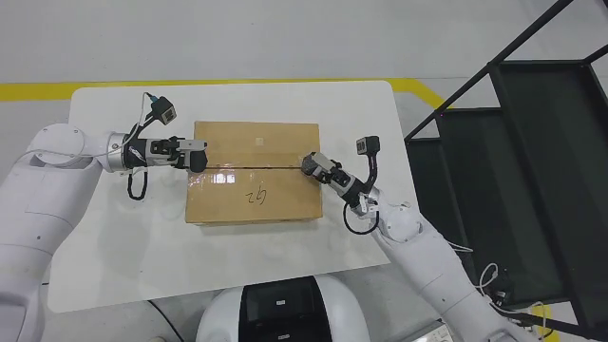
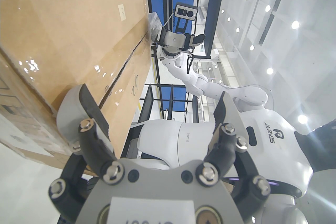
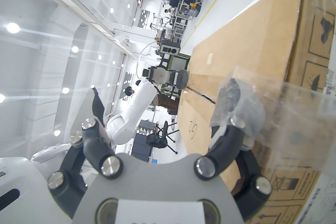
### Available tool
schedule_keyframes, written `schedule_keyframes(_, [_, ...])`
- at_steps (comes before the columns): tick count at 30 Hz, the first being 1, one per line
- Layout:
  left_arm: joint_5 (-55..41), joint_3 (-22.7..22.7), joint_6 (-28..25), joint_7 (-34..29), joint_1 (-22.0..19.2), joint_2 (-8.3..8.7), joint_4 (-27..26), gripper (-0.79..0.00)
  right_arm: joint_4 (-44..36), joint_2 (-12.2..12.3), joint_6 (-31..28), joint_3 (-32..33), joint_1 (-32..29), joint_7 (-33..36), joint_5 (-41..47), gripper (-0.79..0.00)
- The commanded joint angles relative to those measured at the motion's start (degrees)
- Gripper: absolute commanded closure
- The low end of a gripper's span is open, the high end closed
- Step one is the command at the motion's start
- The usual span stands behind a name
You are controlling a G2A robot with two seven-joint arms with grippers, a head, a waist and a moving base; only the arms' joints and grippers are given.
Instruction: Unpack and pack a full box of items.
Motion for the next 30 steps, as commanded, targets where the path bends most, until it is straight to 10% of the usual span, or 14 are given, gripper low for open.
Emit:
schedule_keyframes(1, [0.0,0.0,0.0,0.0,0.0,0.0,0.0,-0.785,-0.3,-0.1,0.7,-0.5,0.2,0.0,-0.3,-0.785])
schedule_keyframes(30, [0.0,0.0,0.0,0.0,0.0,0.0,0.0,-0.785,1.5,-2.4,9.5,-6.8,10.0,4.6,-5.0,-0.785])
